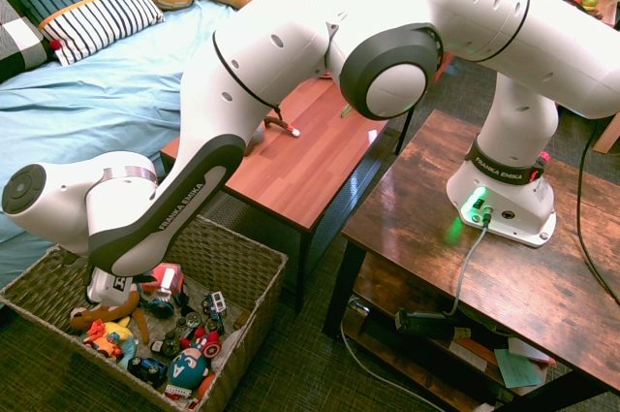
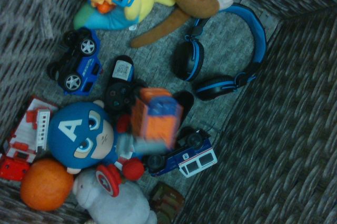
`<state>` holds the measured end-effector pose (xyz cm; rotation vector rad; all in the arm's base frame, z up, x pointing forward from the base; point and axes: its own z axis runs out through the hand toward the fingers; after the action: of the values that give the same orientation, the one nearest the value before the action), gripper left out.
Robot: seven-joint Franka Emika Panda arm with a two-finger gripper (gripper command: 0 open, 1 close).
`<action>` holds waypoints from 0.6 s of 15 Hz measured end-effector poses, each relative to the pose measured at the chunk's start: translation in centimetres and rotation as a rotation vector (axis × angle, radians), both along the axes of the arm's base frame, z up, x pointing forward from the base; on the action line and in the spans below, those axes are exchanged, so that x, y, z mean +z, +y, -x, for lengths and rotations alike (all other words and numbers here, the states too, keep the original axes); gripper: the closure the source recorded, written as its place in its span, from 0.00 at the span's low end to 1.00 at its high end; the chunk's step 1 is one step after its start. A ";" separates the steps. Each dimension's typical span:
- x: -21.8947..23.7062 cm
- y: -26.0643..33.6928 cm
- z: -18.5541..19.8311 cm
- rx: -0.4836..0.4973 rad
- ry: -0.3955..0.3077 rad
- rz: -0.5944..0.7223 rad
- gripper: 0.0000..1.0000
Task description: Put the toy car in the basket
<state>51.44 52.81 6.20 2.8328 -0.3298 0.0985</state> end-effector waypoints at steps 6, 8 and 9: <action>7.1 -4.4 -3.9 -0.120 -0.056 -0.062 0.00; 9.5 -5.6 -3.7 -0.169 -0.075 -0.079 0.00; 10.3 -6.2 -3.4 -0.195 -0.088 -0.088 0.00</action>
<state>54.81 46.63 16.54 2.8694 -0.6422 0.1723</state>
